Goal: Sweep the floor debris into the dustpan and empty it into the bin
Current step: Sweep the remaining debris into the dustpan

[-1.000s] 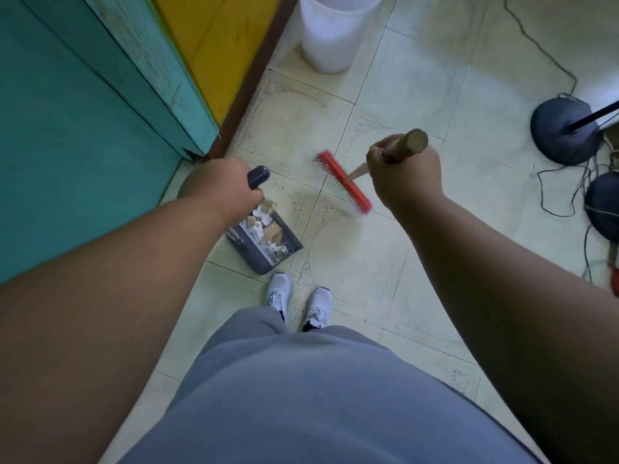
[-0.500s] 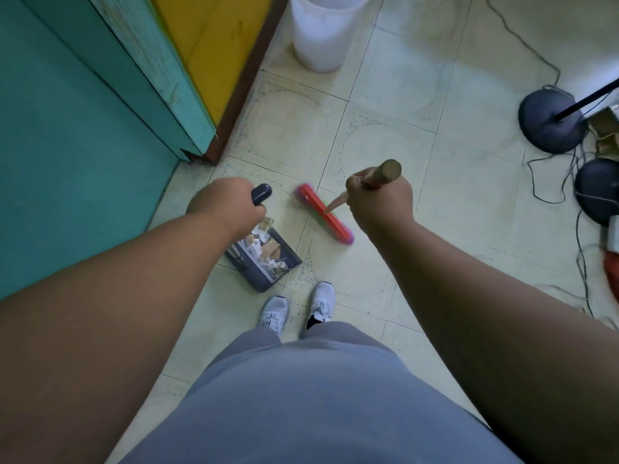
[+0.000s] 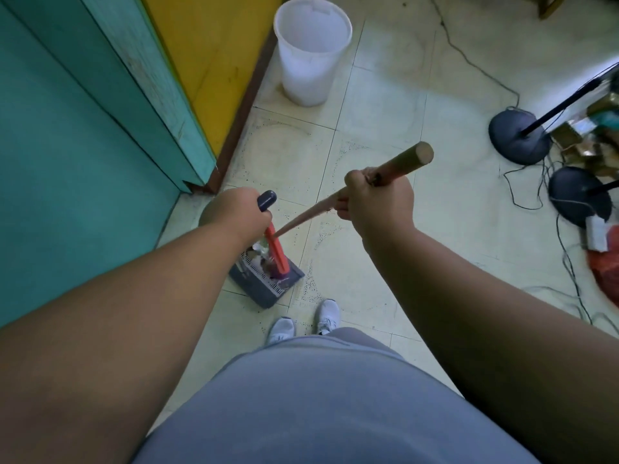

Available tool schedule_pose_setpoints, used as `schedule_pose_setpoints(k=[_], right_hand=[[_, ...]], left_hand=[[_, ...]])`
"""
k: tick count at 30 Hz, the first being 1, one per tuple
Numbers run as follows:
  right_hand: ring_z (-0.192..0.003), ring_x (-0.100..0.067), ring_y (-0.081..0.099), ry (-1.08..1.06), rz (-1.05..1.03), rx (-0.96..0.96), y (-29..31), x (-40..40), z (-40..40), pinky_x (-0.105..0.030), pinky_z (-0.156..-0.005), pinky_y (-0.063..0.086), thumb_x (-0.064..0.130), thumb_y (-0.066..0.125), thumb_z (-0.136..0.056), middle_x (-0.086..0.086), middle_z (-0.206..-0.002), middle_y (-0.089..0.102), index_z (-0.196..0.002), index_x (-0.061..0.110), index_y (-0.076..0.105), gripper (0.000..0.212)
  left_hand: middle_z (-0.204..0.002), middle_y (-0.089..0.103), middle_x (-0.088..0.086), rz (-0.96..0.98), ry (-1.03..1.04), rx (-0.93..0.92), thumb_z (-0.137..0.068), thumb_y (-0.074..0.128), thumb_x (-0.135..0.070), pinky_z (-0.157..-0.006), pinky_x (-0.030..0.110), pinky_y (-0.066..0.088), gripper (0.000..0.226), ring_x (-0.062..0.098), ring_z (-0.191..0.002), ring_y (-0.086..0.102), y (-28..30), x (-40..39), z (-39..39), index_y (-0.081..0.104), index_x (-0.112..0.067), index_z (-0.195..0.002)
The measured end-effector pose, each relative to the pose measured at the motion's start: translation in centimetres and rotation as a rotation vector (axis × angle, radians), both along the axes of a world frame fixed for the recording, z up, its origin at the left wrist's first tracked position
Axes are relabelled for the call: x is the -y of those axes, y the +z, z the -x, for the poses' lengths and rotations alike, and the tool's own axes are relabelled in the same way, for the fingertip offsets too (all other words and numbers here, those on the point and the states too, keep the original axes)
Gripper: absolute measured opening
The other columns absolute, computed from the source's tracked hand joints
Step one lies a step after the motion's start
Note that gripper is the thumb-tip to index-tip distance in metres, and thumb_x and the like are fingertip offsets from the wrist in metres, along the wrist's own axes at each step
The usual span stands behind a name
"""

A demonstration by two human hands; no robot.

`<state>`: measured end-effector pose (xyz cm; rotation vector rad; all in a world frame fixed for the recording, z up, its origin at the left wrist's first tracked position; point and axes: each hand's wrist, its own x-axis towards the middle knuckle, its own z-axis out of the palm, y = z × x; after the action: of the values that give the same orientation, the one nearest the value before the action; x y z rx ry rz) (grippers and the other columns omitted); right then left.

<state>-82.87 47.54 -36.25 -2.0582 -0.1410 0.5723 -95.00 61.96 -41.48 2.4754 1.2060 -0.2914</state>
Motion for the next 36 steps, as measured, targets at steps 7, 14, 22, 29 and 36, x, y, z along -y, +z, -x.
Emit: schedule_pose_setpoints(k=[7,14,22,29,36], right_hand=[[-0.076,-0.039,0.069,-0.031,-0.039,0.177,3.6,1.0,-1.6,-0.059,-0.065,0.057,0.034,0.059,-0.086,-0.021,-0.08,0.069,-0.08,0.007,0.06,0.028],[-0.076,-0.021,0.07,-0.154,-0.026,0.224,3.3,3.2,-8.2,-0.049,-0.073,0.059,0.044,0.058,-0.086,-0.001,-0.075,0.071,-0.079,0.021,0.065,0.025],[-0.076,-0.027,0.071,-0.179,0.036,0.244,2.0,5.4,-19.2,-0.051,-0.072,0.059,0.044,0.056,-0.088,-0.009,-0.077,0.071,-0.077,0.014,0.06,0.032],[-0.078,-0.038,0.071,-0.37,-0.009,0.114,1.9,6.2,-26.5,-0.056,-0.074,0.058,0.041,0.056,-0.082,-0.021,-0.082,0.07,-0.061,0.017,0.052,0.032],[-0.073,-0.026,0.073,-0.447,-0.05,0.085,2.3,4.0,-31.2,-0.048,-0.074,0.06,0.037,0.064,-0.086,-0.013,-0.079,0.071,-0.073,0.018,0.058,0.024]], left_hand=[[-0.071,0.053,0.009,-0.014,0.176,0.172,-0.091,0.056,-0.031,-0.053,0.029,0.035,0.023,0.021,-0.059,0.048,4.1,-1.4,-2.8,0.058,-0.01,-0.085],[-0.075,0.056,0.007,0.076,0.237,0.369,-0.09,0.058,-0.034,-0.061,0.033,0.05,0.022,0.02,-0.062,0.051,7.1,-1.1,-9.6,0.06,-0.012,-0.088],[-0.086,0.058,0.007,0.283,0.165,0.506,-0.095,0.057,-0.035,-0.074,0.044,0.058,0.017,0.028,-0.083,0.064,8.5,0.1,-19.8,0.052,-0.02,-0.089],[-0.086,0.058,0.008,0.211,0.178,0.578,-0.096,0.055,-0.036,-0.068,0.041,0.059,0.022,0.029,-0.079,0.064,7.4,0.3,-26.7,0.054,-0.014,-0.095],[-0.08,0.056,0.005,0.19,0.23,0.544,-0.096,0.052,-0.039,-0.055,0.028,0.044,0.026,0.023,-0.072,0.06,6.4,-4.0,-31.0,0.056,-0.013,-0.098]])
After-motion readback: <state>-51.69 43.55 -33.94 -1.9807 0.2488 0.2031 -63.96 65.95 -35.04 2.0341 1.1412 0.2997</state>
